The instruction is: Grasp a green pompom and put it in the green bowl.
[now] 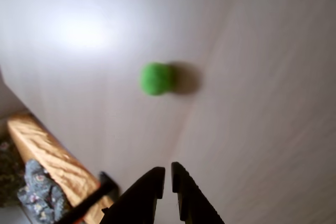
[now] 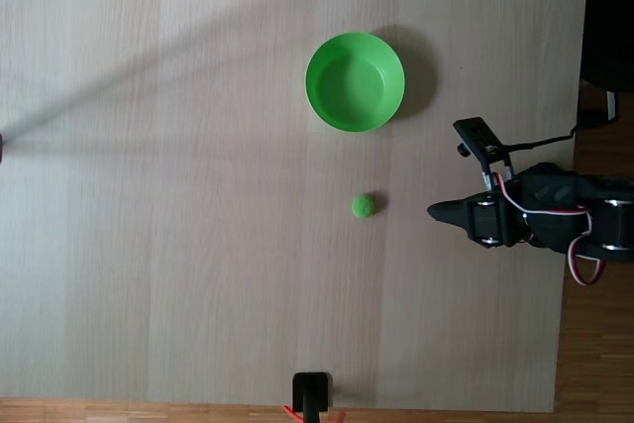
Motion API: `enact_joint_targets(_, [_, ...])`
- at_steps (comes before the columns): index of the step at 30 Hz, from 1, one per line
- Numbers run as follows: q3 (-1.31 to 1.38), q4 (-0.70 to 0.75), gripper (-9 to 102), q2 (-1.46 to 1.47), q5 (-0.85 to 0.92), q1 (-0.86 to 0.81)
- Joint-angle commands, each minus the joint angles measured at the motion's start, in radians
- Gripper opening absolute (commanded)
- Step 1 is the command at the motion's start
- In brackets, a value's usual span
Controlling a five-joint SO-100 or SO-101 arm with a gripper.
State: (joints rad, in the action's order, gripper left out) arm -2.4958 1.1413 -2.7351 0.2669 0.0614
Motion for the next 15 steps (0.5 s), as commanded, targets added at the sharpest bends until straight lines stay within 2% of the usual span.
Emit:
enact_joint_targets(1, [0.222, 0.0, 0, 0.215, 0.006, 0.0])
enact_joint_targets(9, [0.535, 0.002, 1, 0.693, 0.006, -0.002])
enact_joint_targets(15, [0.604, 0.0, 9, 0.902, 0.006, -0.002])
